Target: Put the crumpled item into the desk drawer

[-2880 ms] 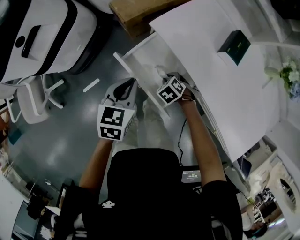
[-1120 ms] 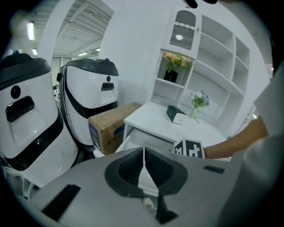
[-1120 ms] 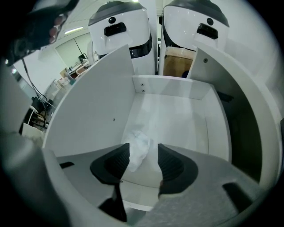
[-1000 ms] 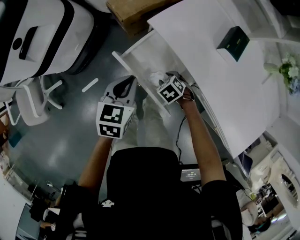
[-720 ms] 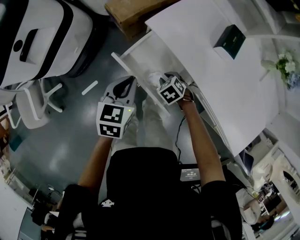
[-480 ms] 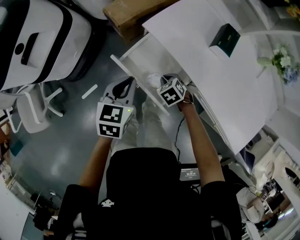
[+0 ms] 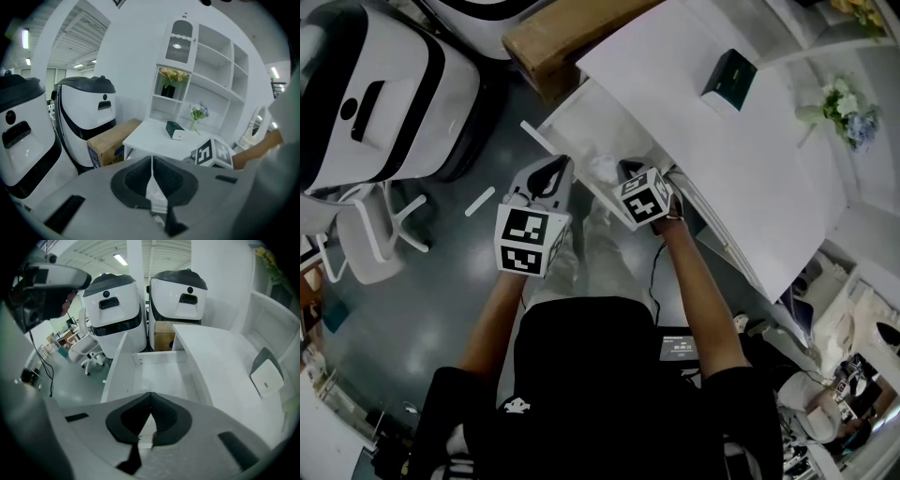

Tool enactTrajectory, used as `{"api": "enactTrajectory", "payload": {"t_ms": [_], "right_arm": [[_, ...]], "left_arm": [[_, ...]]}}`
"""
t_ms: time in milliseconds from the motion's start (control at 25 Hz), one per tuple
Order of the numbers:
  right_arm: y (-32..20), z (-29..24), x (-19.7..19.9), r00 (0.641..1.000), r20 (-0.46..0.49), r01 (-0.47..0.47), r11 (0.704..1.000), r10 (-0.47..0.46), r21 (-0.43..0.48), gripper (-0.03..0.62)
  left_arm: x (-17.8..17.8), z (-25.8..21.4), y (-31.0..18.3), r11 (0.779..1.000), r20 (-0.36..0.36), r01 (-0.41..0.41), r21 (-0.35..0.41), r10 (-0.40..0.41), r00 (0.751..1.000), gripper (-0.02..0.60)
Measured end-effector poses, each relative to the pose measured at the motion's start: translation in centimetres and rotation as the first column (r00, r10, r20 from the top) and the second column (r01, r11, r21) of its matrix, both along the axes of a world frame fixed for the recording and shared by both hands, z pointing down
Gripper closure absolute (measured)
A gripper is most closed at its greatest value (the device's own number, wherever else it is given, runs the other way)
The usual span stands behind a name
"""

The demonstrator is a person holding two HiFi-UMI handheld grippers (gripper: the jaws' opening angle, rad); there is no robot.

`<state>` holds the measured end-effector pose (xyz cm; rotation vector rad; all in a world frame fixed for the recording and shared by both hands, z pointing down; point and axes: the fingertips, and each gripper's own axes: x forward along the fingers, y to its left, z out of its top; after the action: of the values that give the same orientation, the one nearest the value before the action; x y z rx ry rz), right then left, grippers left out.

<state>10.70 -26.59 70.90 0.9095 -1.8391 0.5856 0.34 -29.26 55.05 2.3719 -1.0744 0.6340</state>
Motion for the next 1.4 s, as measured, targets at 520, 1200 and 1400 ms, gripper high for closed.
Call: {"api": "enactTrajectory", "payload": {"t_ms": [520,1200,1400], "right_arm": [[0.1,-8.7,-1.5,0.982,0.120,-0.164,0.976,0.147,0.141,0.599],[2.3,-22.7,-3.5,0.945,0.263,-0.290,0.874,0.196,0.391,0.599],[3.5,-25.8,-3.6,0.927,0.292,-0.345,0.836,0.234,0.427,0.599]], "left_arm": [[-1.0,-5.5,1.2,0.995,-0.020,-0.030,0.096,0.033,0.999,0.568],[-2.6,-12.5,4.9,0.973,-0.055,-0.041,0.228,0.055,0.997,0.568],[-3.0,-14.8,6.2,0.961,-0.064,-0.047,0.273,0.067,0.996,0.568]]}}
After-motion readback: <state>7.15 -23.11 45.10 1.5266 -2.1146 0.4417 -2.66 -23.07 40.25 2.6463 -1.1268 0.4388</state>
